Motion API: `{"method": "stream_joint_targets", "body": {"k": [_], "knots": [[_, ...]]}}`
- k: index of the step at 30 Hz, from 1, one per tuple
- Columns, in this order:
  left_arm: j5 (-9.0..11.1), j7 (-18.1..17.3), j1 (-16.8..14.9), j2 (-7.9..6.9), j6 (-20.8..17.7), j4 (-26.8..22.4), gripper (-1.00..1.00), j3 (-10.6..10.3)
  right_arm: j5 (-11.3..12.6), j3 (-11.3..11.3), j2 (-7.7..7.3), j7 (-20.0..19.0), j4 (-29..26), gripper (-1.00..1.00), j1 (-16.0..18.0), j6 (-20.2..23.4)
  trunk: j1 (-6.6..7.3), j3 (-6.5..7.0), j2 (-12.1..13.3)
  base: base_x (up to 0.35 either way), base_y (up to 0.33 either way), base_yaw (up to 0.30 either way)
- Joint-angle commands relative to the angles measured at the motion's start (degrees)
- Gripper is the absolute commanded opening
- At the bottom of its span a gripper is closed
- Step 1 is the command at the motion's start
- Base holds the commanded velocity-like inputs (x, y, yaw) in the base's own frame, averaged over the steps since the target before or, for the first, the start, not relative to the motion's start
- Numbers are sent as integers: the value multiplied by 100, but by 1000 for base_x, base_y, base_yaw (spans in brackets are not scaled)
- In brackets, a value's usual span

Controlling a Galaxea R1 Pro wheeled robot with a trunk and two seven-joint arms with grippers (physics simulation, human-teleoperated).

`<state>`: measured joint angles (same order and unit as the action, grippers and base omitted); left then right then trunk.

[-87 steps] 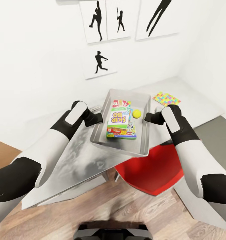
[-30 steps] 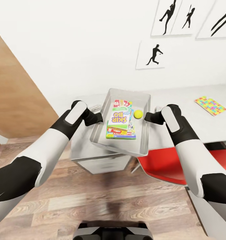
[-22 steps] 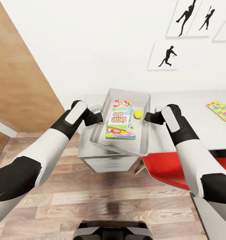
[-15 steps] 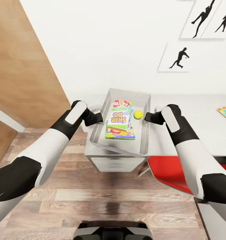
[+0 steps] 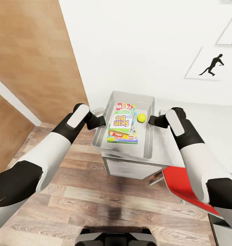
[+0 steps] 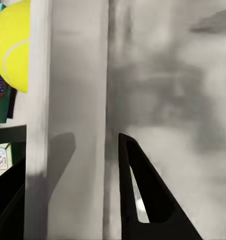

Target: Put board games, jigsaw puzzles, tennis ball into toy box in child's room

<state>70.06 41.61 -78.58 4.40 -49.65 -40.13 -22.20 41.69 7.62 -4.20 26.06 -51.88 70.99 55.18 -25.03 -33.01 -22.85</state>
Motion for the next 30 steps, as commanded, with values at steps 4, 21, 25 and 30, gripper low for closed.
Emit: {"method": "stream_joint_targets", "body": {"k": [4, 21, 25, 30], "knots": [[274, 48, 96, 4, -1, 6, -100, -41, 120, 18, -5, 24, -18, -100, -12, -102, -76, -10, -7, 0, -111, 254], [255, 49, 97, 15, 8, 6, -100, -46, 120, 20, -19, 12, -19, -100, -33, -104, -76, -10, -7, 0, -141, 45], [254, 49, 97, 16, 8, 6, -100, -44, 120, 10, -17, 13, -18, -100, -33, -104, -76, -10, -7, 0, -11, 2], [254, 49, 97, 11, 8, 6, -100, -38, 120, 3, -16, 13, -20, -100, -33, -104, -76, -10, -7, 0, -4, 1]]}}
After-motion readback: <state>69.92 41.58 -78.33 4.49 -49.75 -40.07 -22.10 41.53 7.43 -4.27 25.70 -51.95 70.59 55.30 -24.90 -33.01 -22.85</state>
